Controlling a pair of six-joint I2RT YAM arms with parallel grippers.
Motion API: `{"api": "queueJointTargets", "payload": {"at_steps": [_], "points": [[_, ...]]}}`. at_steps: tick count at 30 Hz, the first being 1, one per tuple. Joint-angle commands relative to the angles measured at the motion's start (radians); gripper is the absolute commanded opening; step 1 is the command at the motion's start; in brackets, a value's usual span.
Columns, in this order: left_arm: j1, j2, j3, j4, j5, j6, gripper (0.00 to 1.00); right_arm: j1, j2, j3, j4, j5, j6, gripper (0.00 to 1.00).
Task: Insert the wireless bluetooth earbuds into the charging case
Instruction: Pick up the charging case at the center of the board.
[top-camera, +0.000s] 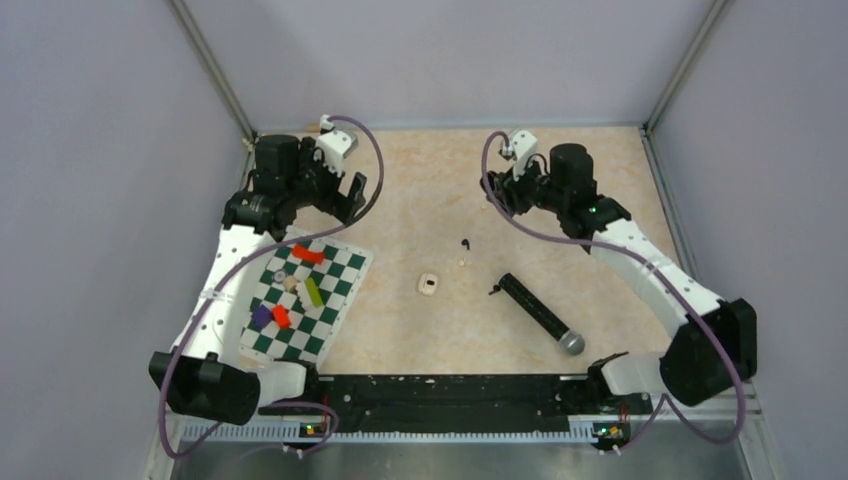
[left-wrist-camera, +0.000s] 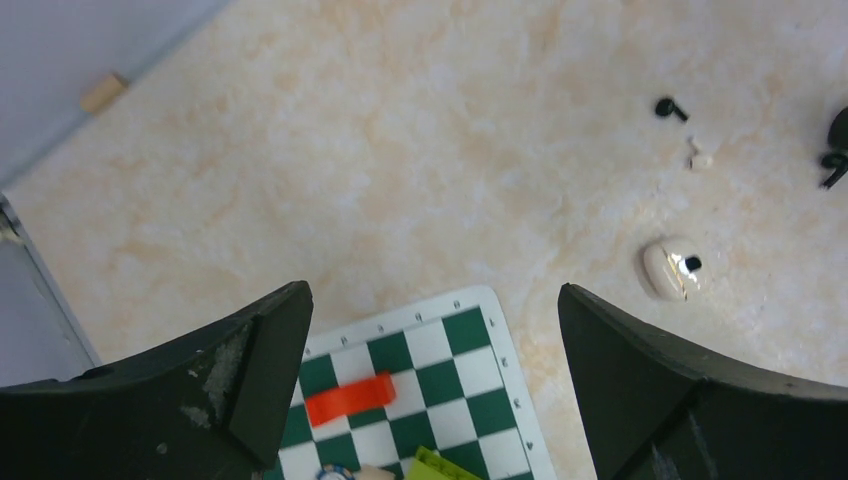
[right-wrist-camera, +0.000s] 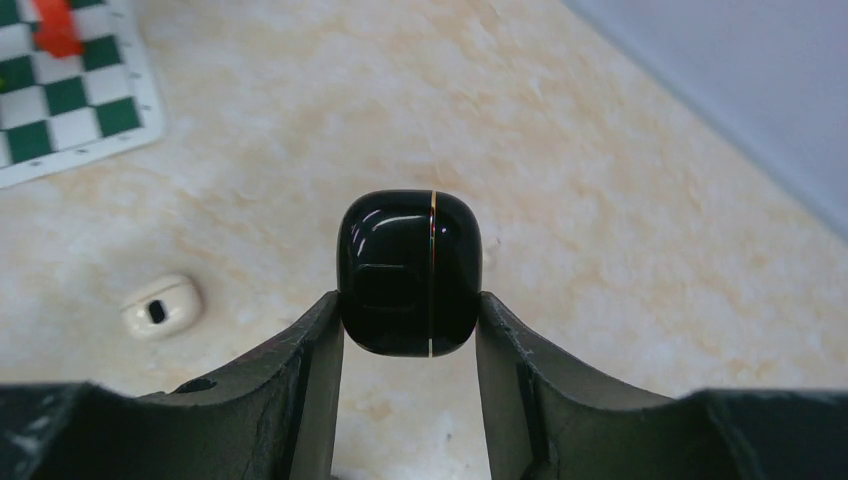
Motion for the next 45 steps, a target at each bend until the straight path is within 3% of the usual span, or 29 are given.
{"api": "queueJointTargets", "payload": {"at_steps": [1, 7, 15, 29, 40, 45], "points": [[-0.045, 0.083, 0.235, -0.073, 0.107, 0.015, 0.99, 0.139, -0.142, 0.006, 0.046, -0.037, -0.105, 0.35], [-0.167, 0.158, 0.322, -0.026, 0.364, -0.098, 0.99, 0.161, -0.304, -0.138, 0.163, -0.102, -0.107, 0.36], [-0.304, 0.296, 0.356, 0.177, 0.549, -0.399, 0.99, 0.159, -0.417, -0.275, 0.247, -0.201, -0.133, 0.36], [-0.389, 0.429, 0.353, 0.280, 0.590, -0.555, 0.99, 0.160, -0.396, -0.317, 0.297, -0.236, -0.109, 0.37], [-0.410, 0.433, 0.293, 0.293, 0.567, -0.544, 0.88, 0.160, -0.392, -0.334, 0.338, -0.194, -0.101, 0.37], [-0.417, 0.447, 0.291, 0.297, 0.555, -0.551, 0.78, 0.160, -0.394, -0.337, 0.337, -0.206, -0.107, 0.37]]}}
